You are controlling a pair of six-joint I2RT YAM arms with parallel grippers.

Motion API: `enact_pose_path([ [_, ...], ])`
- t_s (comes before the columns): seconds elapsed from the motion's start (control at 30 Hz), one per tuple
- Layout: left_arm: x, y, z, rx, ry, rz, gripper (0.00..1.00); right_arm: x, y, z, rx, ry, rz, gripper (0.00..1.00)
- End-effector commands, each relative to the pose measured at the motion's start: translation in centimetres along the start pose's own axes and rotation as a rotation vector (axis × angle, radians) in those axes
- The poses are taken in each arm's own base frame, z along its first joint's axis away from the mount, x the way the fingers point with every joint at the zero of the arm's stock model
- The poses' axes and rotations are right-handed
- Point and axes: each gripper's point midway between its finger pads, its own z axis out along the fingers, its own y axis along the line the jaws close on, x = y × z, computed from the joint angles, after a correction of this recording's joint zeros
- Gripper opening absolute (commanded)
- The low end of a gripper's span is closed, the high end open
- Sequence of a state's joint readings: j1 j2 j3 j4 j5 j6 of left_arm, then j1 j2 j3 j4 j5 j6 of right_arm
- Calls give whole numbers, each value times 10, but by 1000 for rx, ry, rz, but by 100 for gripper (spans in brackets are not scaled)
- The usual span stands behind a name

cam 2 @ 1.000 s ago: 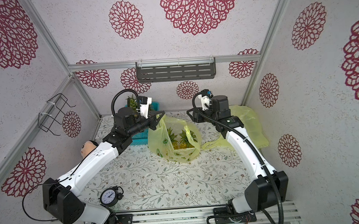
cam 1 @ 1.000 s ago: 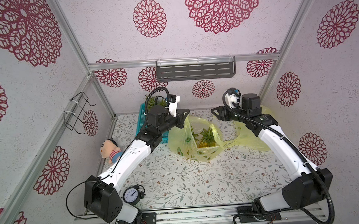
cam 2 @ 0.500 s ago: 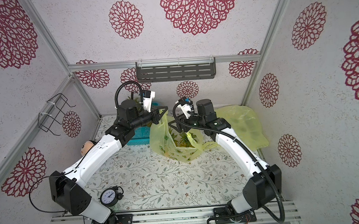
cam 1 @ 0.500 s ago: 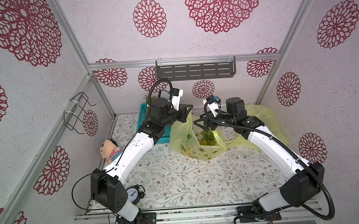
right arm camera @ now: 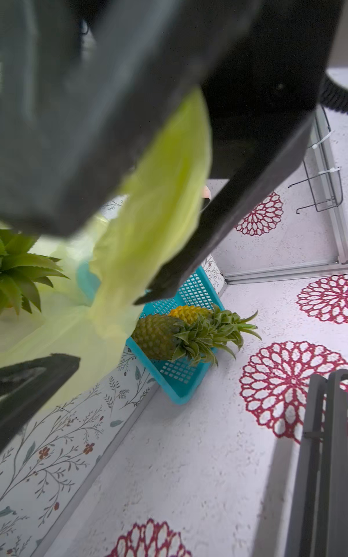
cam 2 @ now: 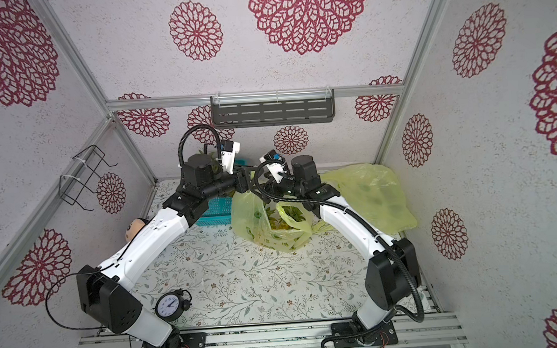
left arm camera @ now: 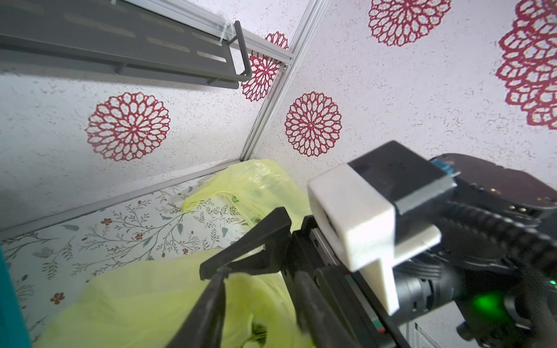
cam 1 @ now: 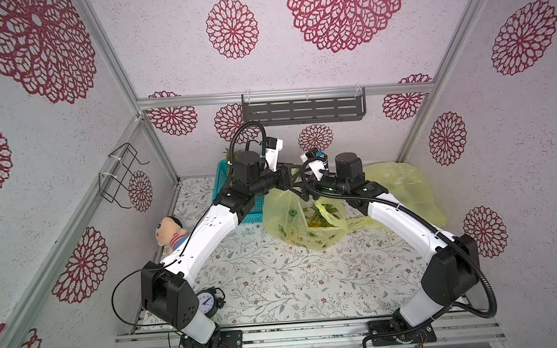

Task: Place the pineapple into a plastic bag & tie a knot
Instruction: Cross the plastic bag at the center of the board.

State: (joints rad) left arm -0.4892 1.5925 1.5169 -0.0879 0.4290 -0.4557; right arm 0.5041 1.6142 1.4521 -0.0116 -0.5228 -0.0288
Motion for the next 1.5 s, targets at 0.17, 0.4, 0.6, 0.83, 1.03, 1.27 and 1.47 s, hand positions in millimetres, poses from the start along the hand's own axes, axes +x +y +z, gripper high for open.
enact_pose_path([
  [0.17, -31, 11, -55, -62, -139, 2, 73, -47, -1, -3, 2, -173, 3, 79],
  [0.4, -5, 32, -75, -144, -160, 165, 96, -63, 5, -14, -11, -226, 41, 69],
  [0.6, 7, 28, -70, -97, -142, 303, 100, -73, 9, -27, -9, -235, 120, 58],
  [0.83, 16, 23, -45, 5, -100, 426, 98, -76, 11, -43, 10, -217, 219, 23],
  [1.03, 19, 15, -23, 108, -112, 482, 97, -75, 29, -48, -82, -179, 246, 5],
  [1.27, 30, 9, 2, 200, -64, 480, 98, -72, 30, -46, -92, -143, 281, 4],
  [1.47, 46, -11, 6, 330, -30, 450, 95, -73, 16, -46, -13, -140, 321, 4],
])
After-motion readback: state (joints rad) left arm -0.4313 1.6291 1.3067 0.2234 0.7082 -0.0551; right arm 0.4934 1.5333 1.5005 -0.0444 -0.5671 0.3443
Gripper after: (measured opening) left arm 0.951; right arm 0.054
